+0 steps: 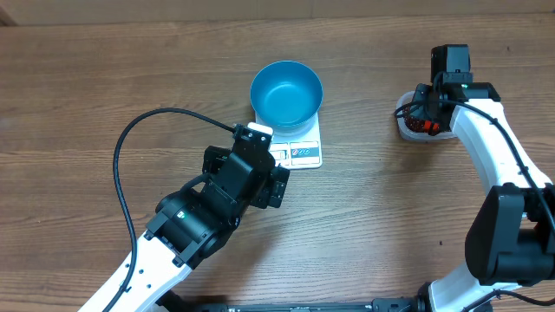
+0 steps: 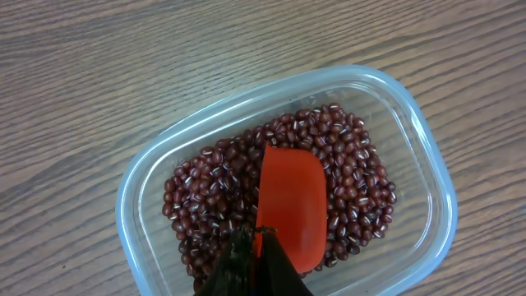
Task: Scoop item into bowl and weigh 150g on scale
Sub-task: 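Lower the red cup into the beans with the right gripper, then drag the red cup through the beans to scoop with the right gripper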
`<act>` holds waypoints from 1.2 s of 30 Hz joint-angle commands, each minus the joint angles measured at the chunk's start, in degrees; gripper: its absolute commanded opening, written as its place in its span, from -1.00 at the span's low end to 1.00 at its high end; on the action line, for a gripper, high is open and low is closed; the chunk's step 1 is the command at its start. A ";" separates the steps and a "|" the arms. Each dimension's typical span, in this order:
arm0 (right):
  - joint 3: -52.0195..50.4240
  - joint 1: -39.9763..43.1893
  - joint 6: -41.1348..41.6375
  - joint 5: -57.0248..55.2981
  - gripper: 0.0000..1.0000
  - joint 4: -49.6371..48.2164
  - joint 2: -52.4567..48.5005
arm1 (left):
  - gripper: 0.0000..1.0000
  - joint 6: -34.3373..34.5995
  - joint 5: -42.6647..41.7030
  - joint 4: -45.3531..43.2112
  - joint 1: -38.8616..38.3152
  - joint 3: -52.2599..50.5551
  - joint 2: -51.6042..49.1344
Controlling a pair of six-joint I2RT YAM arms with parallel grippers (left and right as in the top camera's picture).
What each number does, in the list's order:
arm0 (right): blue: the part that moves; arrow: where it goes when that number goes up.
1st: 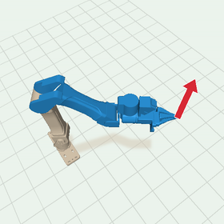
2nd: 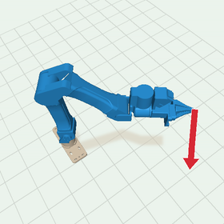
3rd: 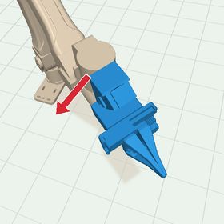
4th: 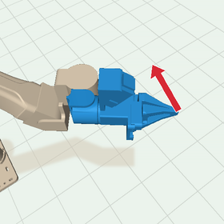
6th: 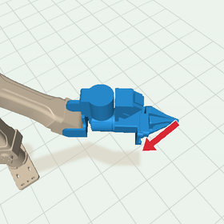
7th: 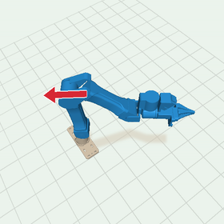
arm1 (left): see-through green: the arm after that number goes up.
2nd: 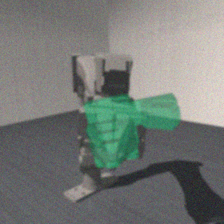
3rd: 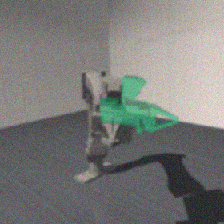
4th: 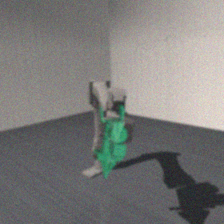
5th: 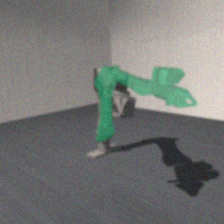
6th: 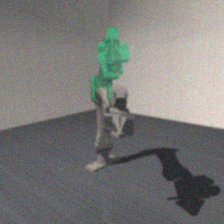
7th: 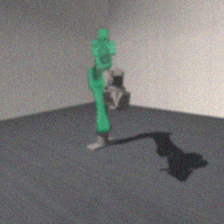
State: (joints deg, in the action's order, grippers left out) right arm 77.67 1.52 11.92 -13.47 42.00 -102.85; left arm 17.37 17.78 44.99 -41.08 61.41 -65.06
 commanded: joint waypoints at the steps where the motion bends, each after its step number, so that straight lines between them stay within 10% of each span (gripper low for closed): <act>1: -0.63 0.22 -0.02 1.14 -0.92 -0.37 -0.48 | 0.99 -0.46 0.22 -0.17 0.61 -0.24 -0.52; 36: -0.85 1.18 -0.09 8.28 -0.93 -2.54 -3.78 | 0.98 -0.46 0.22 -0.17 0.61 -0.24 -0.52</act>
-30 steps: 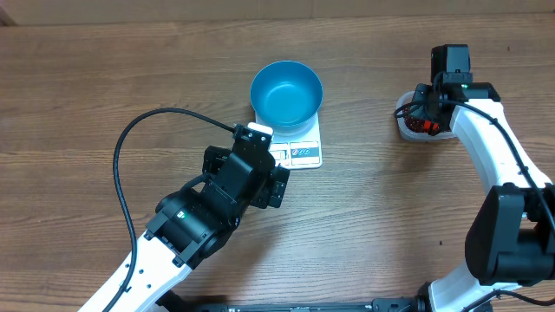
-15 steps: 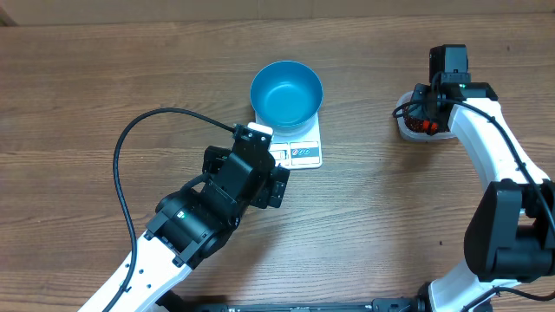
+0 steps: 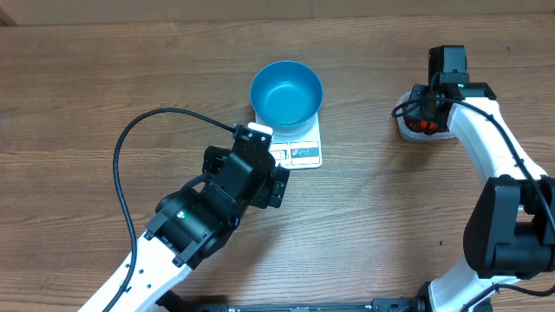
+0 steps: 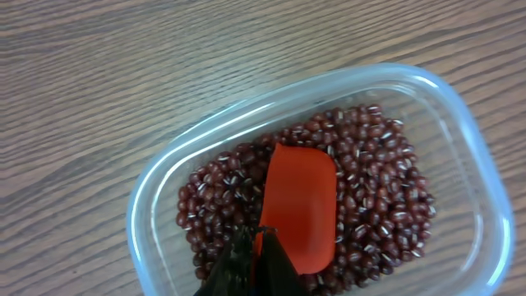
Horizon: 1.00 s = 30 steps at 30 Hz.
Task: Scoop item into bowl and weigh 150g on scale
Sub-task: 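Drag the red cup through the beans to scoop with the right gripper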
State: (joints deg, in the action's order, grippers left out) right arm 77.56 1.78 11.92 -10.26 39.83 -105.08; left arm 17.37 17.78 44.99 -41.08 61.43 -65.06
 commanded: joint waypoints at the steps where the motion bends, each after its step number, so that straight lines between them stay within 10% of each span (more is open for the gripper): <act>1: -0.74 1.27 -0.09 6.05 -0.93 -0.39 -1.55 | 0.99 -0.46 0.22 -0.17 0.61 -0.26 -0.52; 30: -0.74 9.40 -0.28 15.76 -0.93 2.49 -1.57 | 0.98 -0.46 0.22 -0.17 0.61 -0.26 -0.52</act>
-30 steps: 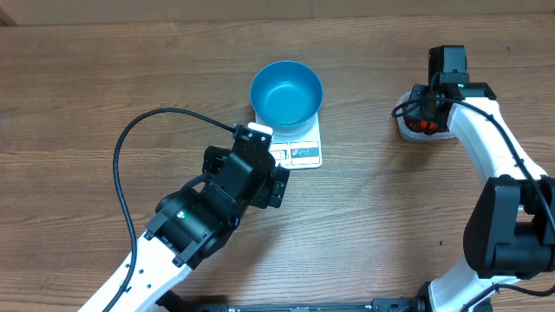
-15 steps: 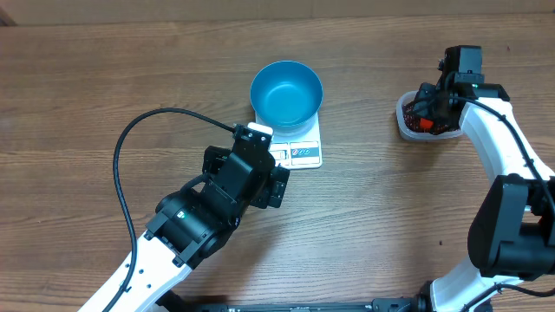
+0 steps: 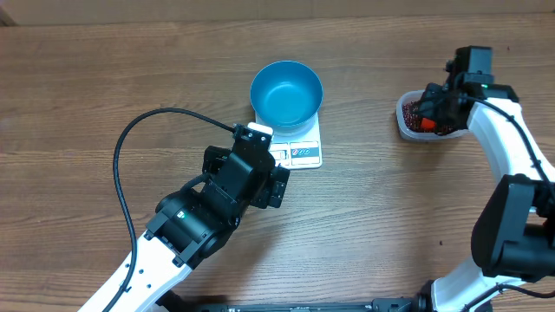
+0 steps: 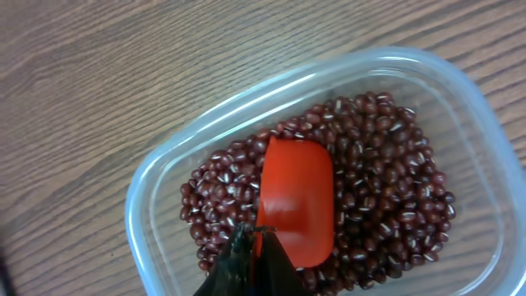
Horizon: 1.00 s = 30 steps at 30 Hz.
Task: Scoop item into bowl and weigh 150g on scale
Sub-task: 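Drag the red cup through the beans to scoop with the right gripper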
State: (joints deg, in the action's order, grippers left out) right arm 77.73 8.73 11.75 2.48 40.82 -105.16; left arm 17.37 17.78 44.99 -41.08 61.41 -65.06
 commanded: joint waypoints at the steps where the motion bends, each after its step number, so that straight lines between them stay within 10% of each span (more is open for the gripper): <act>1: -0.92 3.26 -0.11 3.45 -0.93 1.70 -1.49 | 0.99 -0.46 0.22 -0.17 0.61 -0.24 -0.52; 30: -5.05 8.13 -0.09 3.72 -0.93 0.76 -1.49 | 0.99 -0.46 0.22 -0.17 0.61 -0.24 -0.52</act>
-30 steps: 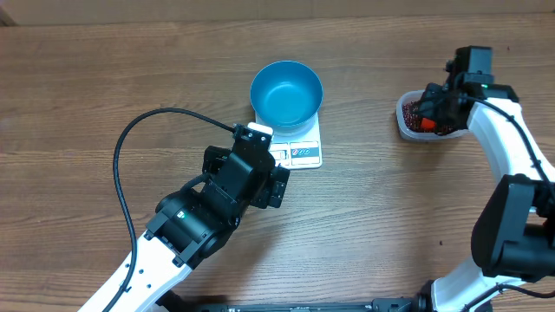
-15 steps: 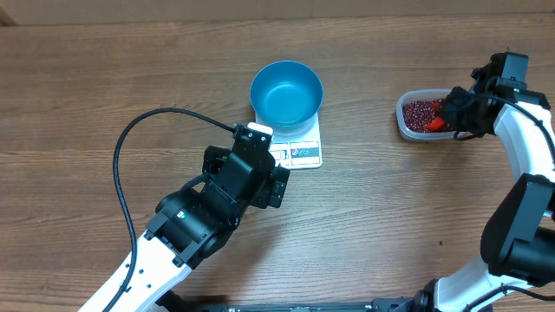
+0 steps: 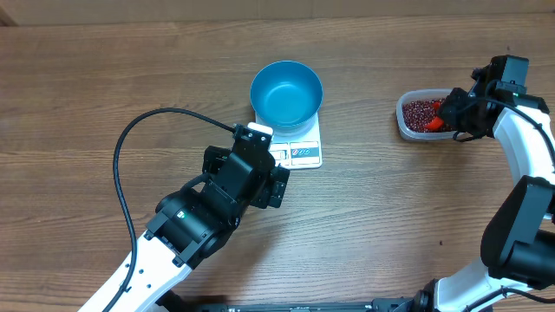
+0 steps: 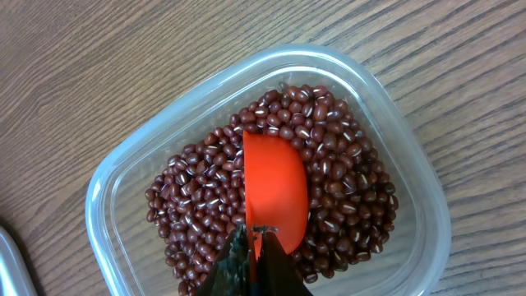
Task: Scoop item into bowl and weigh 150g on scale
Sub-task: 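Drag the red cup through the beans to scoop with the right gripper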
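A clear plastic tub (image 4: 107,185) of red beans (image 4: 337,164) sits at the table's right, also seen from overhead as the tub (image 3: 408,117). My right gripper (image 4: 255,247) is shut on the handle of a red scoop (image 4: 275,189), whose bowl lies low among the beans, turned partly on its side. Overhead, the right gripper (image 3: 453,111) stands at the tub's right end. A blue bowl (image 3: 286,91), with nothing in it, stands on the white scale (image 3: 299,154). My left gripper (image 3: 279,185) rests just below the scale; its jaws do not show clearly.
A black cable (image 3: 130,147) loops over the table to the left of the left arm. The scale's display panel faces the table's front, close to the left gripper. Bare wood lies between the scale and the tub.
My right gripper has moved to the right, from over the tub's right part to its right end. The scoop now sits rolled more on its side among the beans. The left arm is unchanged.
My right gripper first held the red scoop flat over the beans from the tub's far side, and stayed so a moment later. It then stood further right over the tub, and now at its right end with the scoop tilted. Bowl, scale and left arm stayed put.
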`<act>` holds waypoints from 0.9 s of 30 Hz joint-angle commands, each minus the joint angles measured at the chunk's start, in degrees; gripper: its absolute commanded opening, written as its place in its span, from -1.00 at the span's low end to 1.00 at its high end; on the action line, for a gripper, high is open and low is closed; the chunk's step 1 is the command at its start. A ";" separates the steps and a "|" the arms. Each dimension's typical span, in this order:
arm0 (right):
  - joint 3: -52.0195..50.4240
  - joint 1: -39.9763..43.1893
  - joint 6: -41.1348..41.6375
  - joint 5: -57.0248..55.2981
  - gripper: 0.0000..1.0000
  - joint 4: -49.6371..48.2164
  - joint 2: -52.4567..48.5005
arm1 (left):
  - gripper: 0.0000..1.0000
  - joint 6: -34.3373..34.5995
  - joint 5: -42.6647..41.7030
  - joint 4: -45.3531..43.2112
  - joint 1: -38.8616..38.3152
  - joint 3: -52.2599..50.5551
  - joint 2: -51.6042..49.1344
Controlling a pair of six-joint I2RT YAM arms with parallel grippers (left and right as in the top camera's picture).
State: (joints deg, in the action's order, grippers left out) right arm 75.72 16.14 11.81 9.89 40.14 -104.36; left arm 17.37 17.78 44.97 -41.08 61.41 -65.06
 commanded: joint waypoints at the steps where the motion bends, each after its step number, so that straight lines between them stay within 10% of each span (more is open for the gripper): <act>1: -3.04 0.72 -0.15 -3.69 -0.93 1.36 -2.29 | 0.99 -0.46 0.22 -0.15 0.61 -0.24 -0.52; 27: -3.04 3.67 -1.36 -3.54 -0.93 2.43 -2.29 | 0.99 -0.46 0.22 -0.15 0.61 -0.24 -0.52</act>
State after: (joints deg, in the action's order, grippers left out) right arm 75.29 18.52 11.79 10.98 40.77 -104.40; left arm 17.37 17.78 44.99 -41.08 61.41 -65.06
